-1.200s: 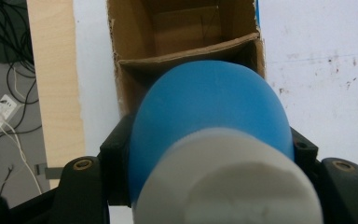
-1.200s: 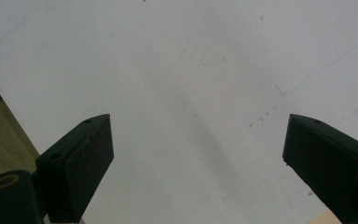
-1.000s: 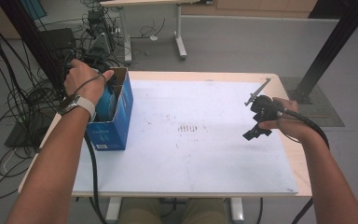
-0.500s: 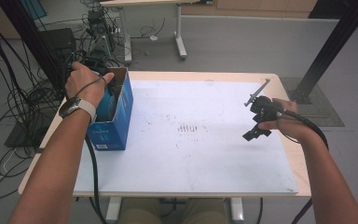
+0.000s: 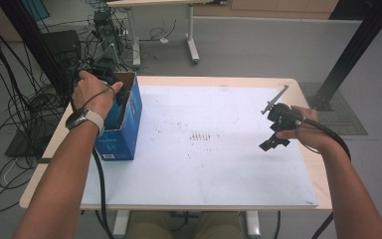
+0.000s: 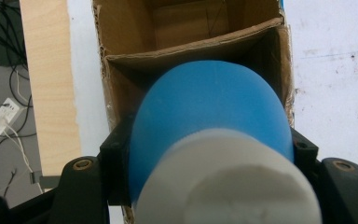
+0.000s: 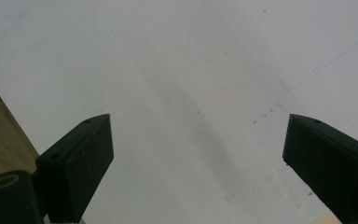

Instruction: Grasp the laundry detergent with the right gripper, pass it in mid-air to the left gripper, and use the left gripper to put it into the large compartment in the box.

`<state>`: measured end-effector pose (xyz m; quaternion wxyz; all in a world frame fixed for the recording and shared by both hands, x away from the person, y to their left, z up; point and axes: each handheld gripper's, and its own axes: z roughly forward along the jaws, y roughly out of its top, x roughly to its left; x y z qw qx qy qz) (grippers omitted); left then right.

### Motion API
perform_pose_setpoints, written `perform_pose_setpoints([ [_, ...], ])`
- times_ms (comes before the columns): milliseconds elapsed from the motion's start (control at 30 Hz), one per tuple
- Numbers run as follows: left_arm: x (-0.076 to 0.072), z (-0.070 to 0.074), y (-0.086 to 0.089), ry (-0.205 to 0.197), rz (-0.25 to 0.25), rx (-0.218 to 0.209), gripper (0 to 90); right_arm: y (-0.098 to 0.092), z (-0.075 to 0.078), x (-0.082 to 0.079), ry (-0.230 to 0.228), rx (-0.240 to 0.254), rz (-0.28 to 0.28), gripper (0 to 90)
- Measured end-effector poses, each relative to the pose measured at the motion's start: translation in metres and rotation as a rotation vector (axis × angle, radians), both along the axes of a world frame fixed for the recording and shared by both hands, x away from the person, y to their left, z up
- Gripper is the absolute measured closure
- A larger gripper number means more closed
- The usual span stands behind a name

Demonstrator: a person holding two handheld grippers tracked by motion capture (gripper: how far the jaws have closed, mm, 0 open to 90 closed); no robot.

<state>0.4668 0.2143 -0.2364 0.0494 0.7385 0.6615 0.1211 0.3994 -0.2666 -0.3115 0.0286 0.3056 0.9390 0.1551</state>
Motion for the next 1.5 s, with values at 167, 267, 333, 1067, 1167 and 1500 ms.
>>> perform_pose_setpoints([
  [167, 0.0, -0.004, -0.002, 0.003, -0.001, -0.002, 37.8, 0.001, 0.0, 0.0, 0.001, 0.001, 0.002, 8.4],
  [267, 0.0, -0.006, -0.002, 0.008, -0.002, -0.002, 37.7, 0.001, -0.001, 0.0, 0.001, 0.002, 0.003, 8.4],
  [333, 0.0, -0.007, -0.002, 0.012, -0.004, 0.0, 37.7, 0.0, -0.001, -0.001, 0.002, 0.0, 0.0, 8.4],
  [1067, 0.001, -0.025, -0.001, 0.028, -0.01, -0.006, 37.7, -0.004, -0.004, -0.002, 0.009, 0.003, -0.01, 8.4],
  [1167, 0.001, -0.028, 0.0, 0.036, -0.01, -0.005, 37.6, -0.004, -0.004, -0.002, 0.009, 0.001, -0.01, 8.4],
  [1500, 0.003, -0.037, 0.0, 0.047, -0.015, -0.007, 37.6, -0.006, -0.003, -0.002, 0.008, 0.001, -0.014, 8.4],
])
